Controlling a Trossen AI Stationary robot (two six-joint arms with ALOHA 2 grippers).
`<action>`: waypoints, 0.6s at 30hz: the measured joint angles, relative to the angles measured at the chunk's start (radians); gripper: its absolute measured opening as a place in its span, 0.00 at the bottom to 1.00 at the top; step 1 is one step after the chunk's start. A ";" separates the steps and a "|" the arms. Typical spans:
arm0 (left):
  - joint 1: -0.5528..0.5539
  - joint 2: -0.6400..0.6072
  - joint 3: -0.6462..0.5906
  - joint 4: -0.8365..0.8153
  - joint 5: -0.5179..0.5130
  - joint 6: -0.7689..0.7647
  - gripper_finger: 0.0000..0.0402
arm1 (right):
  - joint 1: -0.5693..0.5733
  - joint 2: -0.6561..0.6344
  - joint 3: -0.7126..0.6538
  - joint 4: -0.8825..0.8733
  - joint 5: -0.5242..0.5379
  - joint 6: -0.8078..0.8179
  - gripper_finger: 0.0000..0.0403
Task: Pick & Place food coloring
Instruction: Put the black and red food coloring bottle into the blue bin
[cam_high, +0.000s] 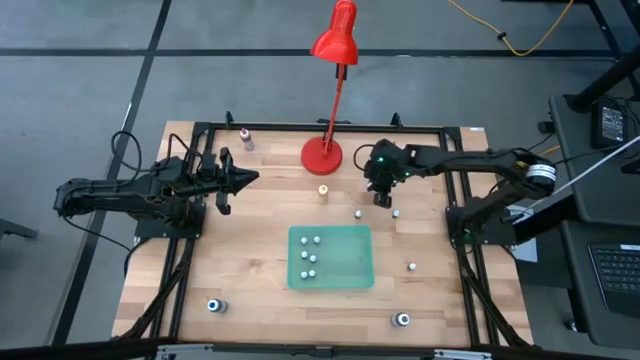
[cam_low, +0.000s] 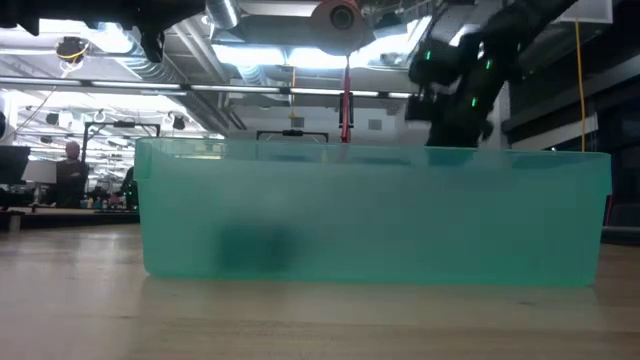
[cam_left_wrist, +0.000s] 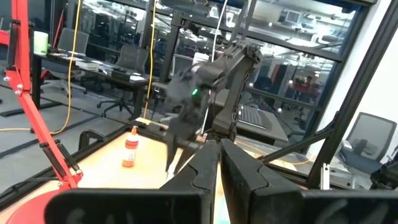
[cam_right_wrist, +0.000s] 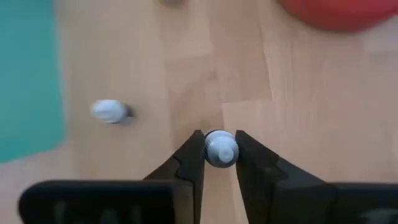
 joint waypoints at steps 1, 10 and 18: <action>0.000 0.000 0.000 0.000 0.000 0.000 0.04 | 0.012 -0.019 0.023 -0.033 0.000 -0.001 0.19; 0.000 0.005 0.000 -0.008 0.000 0.000 0.04 | 0.192 -0.111 0.284 -0.215 0.001 -0.005 0.17; 0.000 0.024 0.000 -0.010 -0.015 0.000 0.03 | 0.392 -0.050 0.423 -0.220 0.078 -0.057 0.17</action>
